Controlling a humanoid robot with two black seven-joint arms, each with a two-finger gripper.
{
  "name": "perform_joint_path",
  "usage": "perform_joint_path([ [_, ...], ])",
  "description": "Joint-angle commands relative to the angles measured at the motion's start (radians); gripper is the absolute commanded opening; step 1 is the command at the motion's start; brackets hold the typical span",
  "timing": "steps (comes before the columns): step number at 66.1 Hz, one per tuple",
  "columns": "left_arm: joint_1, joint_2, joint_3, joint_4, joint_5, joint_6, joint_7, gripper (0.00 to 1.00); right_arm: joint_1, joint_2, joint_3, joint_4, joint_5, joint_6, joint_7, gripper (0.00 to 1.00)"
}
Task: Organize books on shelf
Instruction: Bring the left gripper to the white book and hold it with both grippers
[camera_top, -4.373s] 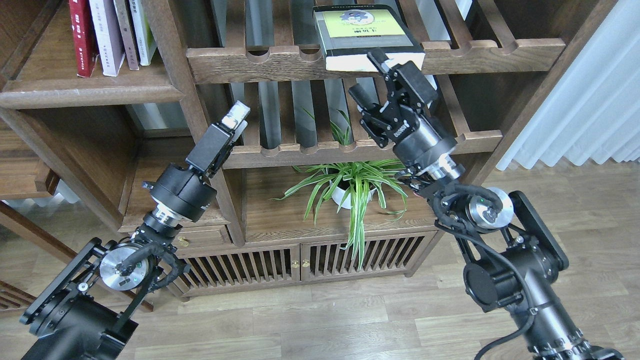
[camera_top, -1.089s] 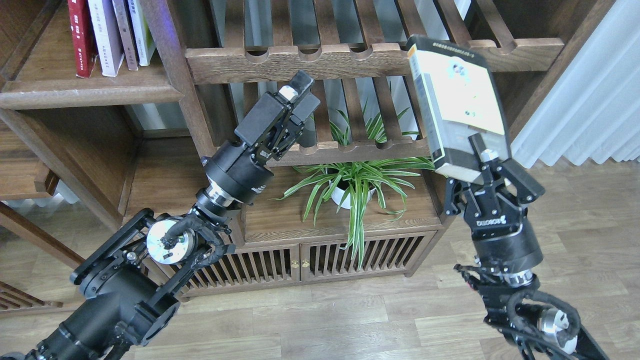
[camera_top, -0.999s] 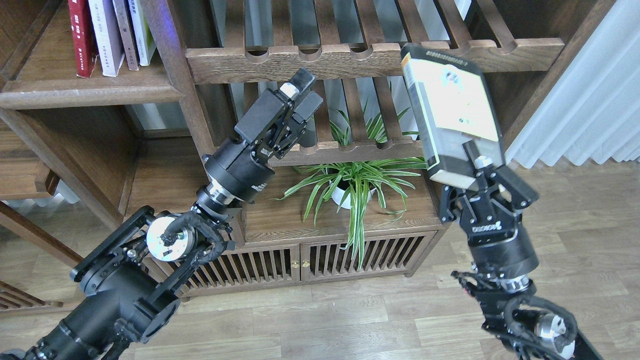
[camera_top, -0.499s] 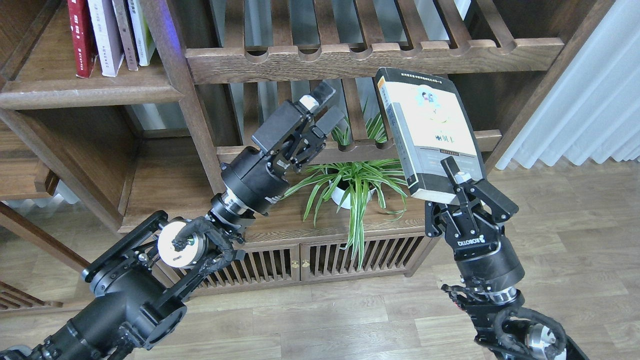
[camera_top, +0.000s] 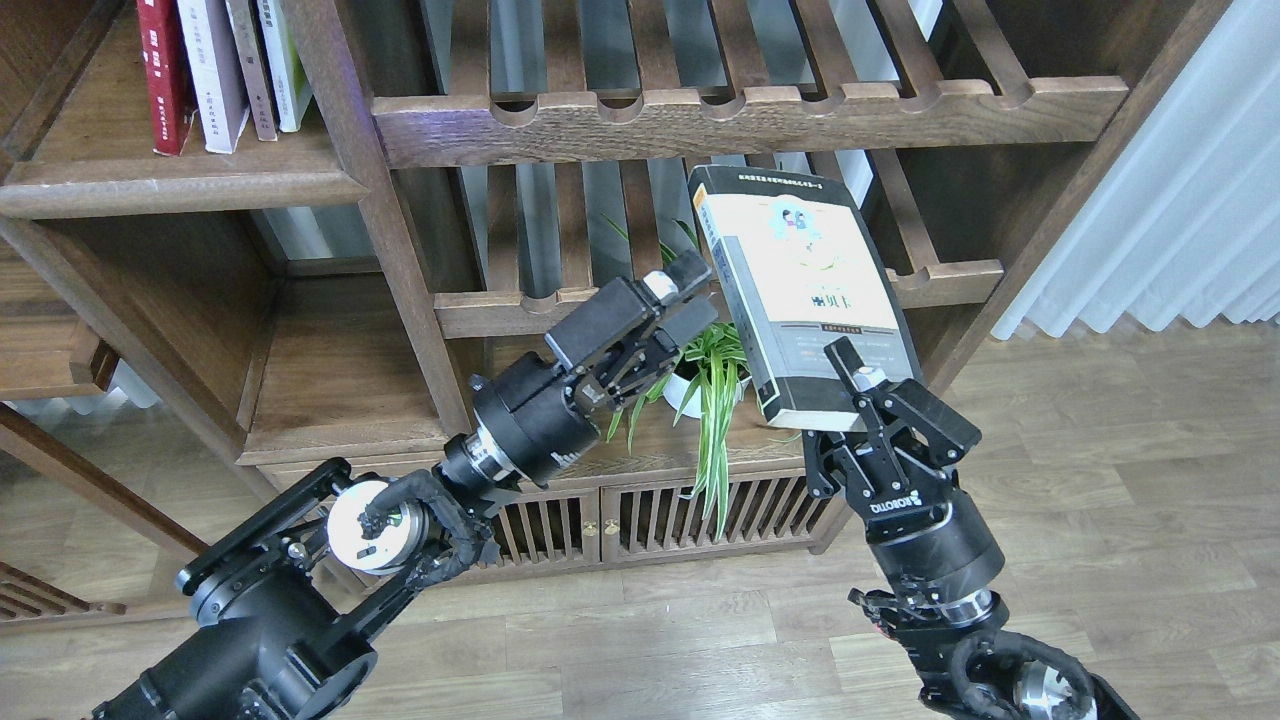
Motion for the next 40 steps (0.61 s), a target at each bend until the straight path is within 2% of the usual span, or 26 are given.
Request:
perform_joint_path([
  [1, 0.0, 0.006, 0.004, 0.0, 0.0, 0.001, 0.001, 0.89, -0.008, 0.009, -0.011, -0.015, -0.038, 0.0, 0.0, 0.11],
  [10, -0.003, 0.052, 0.018, 0.0, 0.0, 0.0, 0.008, 0.89, -0.014, 0.021, -0.02, -0.019, -0.058, 0.0, 0.0, 0.11],
  [17, 0.0, 0.101, 0.031, 0.0, 0.0, 0.0, 0.055, 0.89, -0.015, 0.022, -0.022, -0.024, -0.066, 0.0, 0.0, 0.12],
  [20, 0.003, 0.113, 0.036, 0.0, 0.0, 0.0, 0.061, 0.89, -0.015, 0.022, -0.022, -0.027, -0.074, 0.0, 0.0, 0.12],
  [40, 0.006, 0.123, 0.039, 0.0, 0.0, 0.001, 0.061, 0.83, -0.018, 0.052, -0.027, -0.047, -0.14, 0.0, 0.0, 0.13],
])
